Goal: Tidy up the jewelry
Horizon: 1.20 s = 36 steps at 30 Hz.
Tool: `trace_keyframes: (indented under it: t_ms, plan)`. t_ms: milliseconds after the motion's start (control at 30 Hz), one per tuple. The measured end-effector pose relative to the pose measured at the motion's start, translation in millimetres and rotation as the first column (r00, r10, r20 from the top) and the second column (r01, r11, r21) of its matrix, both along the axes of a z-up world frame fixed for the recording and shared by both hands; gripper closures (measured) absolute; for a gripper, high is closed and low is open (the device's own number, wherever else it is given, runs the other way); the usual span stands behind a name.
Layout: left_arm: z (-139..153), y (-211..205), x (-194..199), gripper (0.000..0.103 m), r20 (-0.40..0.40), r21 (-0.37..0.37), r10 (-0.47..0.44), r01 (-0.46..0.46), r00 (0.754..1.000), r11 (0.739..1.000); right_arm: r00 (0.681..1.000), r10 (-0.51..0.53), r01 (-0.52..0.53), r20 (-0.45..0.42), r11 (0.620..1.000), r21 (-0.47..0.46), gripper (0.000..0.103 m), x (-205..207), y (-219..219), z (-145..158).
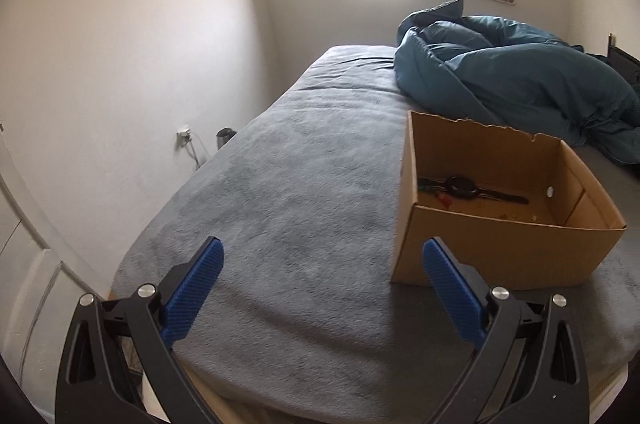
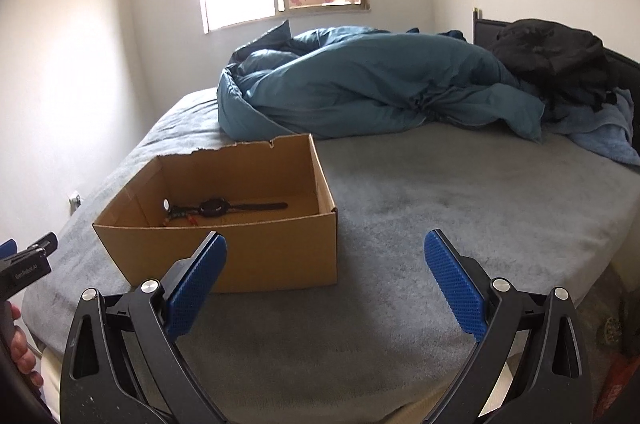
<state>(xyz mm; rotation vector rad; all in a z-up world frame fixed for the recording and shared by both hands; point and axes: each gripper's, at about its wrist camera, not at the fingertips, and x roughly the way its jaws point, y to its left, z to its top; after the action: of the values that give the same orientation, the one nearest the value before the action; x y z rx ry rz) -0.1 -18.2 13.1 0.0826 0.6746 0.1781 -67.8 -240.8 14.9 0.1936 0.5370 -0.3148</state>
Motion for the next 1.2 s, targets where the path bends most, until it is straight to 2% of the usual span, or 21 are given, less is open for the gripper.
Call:
trace_keyframes:
  t_ms: [267,600,933,1200]
  plan:
    - [1,-19,1,0.005,0.024,-0.023,-0.083,0.084,0.996,0.996,0.998,-0.027,0.027,0.053,1.000,0.002,0.008,-6,-6,2]
    - [3,-45,-6,0.005,0.044,-0.031,-0.210,0.211,0.977,0.977,0.990,-0.092,0.098,0.109,0.994,-0.050,0.008,-30,-10,15]
    - [-5,-44,-11,0.005,0.014,-0.020,-0.205,0.205,0.979,0.979,0.984,-0.097,0.107,0.153,0.992,-0.060,0.008,-39,-7,6]
    - [2,-51,-12,0.005,0.030,-0.022,-0.218,0.219,0.975,0.976,0.981,-0.101,0.112,0.166,0.992,-0.057,0.008,-38,-9,11]
